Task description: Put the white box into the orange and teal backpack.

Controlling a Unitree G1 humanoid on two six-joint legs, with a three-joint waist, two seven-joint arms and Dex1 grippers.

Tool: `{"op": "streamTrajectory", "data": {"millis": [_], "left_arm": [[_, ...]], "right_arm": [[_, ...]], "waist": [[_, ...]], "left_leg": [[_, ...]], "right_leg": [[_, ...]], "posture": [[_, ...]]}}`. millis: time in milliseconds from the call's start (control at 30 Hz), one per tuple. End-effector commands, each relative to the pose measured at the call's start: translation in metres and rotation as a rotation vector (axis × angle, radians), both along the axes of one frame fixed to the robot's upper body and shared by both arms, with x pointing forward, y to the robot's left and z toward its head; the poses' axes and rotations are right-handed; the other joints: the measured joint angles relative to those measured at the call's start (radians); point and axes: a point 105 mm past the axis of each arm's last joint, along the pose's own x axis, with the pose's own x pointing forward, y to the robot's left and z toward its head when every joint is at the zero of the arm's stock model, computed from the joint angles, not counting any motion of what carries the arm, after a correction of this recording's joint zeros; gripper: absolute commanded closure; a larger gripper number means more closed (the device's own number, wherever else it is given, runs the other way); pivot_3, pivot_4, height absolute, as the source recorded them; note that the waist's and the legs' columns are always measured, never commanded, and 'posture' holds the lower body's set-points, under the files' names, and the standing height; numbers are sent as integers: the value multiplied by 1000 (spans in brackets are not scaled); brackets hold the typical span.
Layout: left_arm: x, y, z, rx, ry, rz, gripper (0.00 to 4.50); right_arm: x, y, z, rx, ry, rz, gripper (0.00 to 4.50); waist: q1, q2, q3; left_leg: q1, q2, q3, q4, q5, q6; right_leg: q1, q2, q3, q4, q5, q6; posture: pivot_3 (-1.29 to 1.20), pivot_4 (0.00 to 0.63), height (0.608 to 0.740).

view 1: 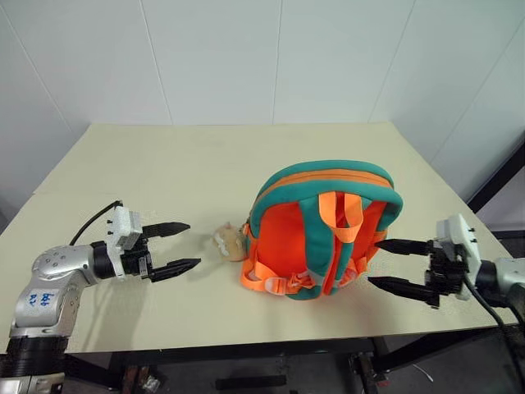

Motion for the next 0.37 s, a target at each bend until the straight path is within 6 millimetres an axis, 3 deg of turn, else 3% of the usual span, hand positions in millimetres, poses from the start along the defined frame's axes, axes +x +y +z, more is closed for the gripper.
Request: {"op": "streamTrajectory", "data": {"millis": [33, 367], "left_arm": [[-17, -1, 18, -7, -82, -14, 6], [-32, 1, 10, 24, -53, -35, 6]], "right_arm": [[0, -9, 14, -27, -93, 42, 0], [18, -7, 7, -47, -30, 134, 0]], "waist": [[-2, 0, 0], [-1, 0, 0]], "left_leg": [[0, 0, 1, 0, 0, 0], [2, 0, 4, 1, 2, 1]], "right_leg": [[0, 0, 1, 0, 0, 0], [0, 0, 4, -1, -2, -7]], "posture": [[0, 150, 740], [0, 150, 740]]}}
